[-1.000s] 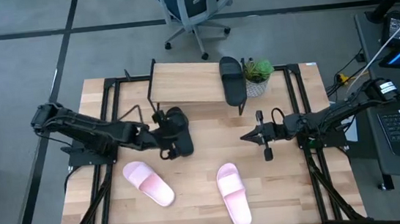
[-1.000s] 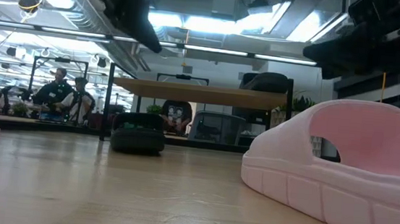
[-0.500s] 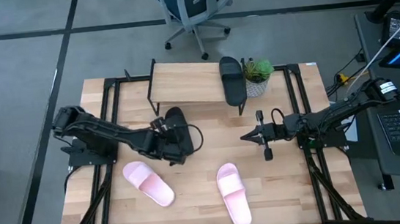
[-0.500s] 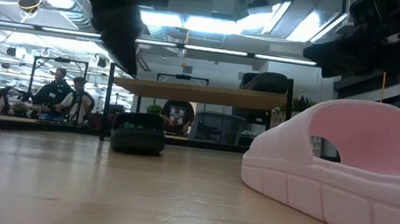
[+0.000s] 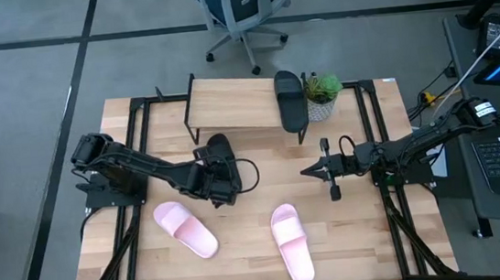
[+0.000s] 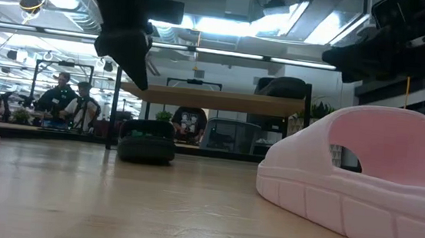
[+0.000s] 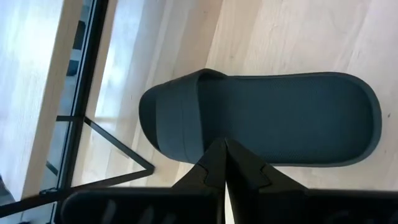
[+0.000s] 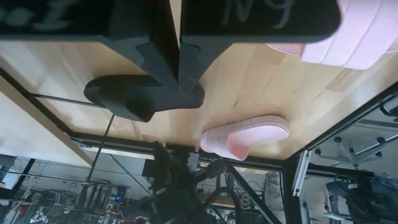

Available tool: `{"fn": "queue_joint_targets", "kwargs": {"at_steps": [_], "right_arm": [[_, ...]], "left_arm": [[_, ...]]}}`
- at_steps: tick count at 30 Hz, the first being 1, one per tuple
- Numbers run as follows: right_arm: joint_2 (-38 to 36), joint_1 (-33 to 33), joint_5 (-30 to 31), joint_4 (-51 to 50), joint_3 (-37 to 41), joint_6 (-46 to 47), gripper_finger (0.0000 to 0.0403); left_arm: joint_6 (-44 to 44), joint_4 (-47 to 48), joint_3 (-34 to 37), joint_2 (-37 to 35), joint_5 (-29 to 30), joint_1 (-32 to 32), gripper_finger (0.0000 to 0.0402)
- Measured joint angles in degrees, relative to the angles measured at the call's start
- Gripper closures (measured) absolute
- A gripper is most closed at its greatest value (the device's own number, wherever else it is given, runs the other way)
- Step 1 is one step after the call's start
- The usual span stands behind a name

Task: Pick and place slides into the shelf
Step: Put the black slides on the shelf

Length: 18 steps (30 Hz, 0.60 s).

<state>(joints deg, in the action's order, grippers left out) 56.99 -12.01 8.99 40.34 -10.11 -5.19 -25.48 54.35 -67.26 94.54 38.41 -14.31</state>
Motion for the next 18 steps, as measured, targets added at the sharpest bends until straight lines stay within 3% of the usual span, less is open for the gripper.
{"fn": "queue_joint_targets", "kwargs": {"at_steps": [5,13,18], "right_arm": [[0.0,0.0,0.0,-0.41,0.0,0.13,0.0398],[0.0,0.0,0.0,-0.99,0.0,0.48,0.0398],[0.0,0.0,-0.01,-0.98,0.0,0.55,0.0398]], "left_arm": [[-1.79,0.0,0.0,0.0,-0.04,0.14,0.0392],[-1.38,-0.09,0.0,0.0,0.11,0.15,0.0315],[-1.35,-2.18,0.71,-0.04,0.29,0.86,0.0288]]}}
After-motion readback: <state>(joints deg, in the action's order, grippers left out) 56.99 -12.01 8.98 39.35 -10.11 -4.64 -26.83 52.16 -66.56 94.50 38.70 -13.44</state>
